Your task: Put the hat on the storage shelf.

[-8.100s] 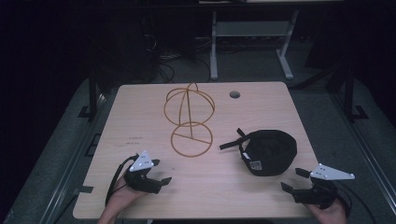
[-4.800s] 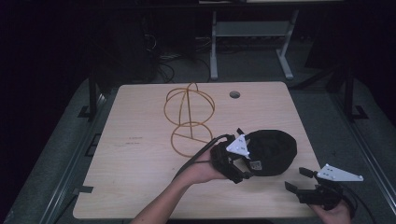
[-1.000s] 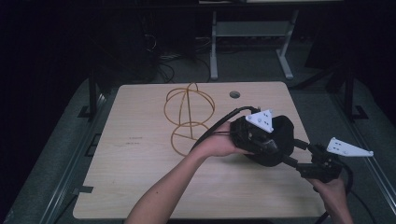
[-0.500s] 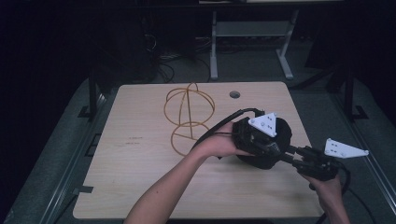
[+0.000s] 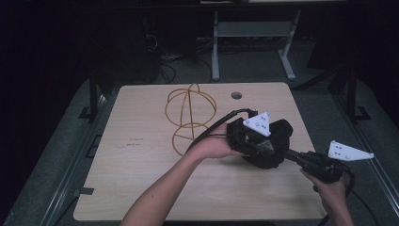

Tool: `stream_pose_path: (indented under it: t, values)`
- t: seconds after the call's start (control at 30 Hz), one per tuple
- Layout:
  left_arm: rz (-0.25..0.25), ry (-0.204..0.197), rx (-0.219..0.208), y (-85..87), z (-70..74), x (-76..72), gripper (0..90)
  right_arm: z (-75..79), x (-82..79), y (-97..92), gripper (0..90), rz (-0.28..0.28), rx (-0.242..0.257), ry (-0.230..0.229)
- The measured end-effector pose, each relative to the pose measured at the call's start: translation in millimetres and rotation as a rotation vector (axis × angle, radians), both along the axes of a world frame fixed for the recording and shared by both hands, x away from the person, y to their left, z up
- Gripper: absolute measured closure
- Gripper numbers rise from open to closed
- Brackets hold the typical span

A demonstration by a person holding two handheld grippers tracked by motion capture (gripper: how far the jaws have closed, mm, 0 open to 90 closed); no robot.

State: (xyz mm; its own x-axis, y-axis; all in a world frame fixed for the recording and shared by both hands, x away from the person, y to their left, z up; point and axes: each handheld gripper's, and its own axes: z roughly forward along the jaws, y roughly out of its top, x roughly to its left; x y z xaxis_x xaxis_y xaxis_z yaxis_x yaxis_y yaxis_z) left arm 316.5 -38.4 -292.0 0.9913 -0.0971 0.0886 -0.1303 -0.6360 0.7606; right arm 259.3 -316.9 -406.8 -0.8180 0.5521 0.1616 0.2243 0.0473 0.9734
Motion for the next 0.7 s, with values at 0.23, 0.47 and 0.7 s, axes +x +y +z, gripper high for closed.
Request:
stream_pose_path:
  t: [0.23, 0.47, 0.7]
  values:
    - [0.073, -0.012, 0.022, 14.9, -5.6, 2.5, 59.7, 5.2, -2.1, 1.1, 89.5, -0.009, -0.03, -0.001]
    - [0.109, -0.022, 0.009, 31.5, -7.2, 0.6, 52.8, 13.8, -1.4, 1.4, 89.6, -0.017, -0.06, -0.004]
    - [0.155, -0.037, -0.001, 55.7, -9.3, -2.7, 47.9, 24.6, -1.8, 1.3, 89.7, -0.025, -0.086, -0.007]
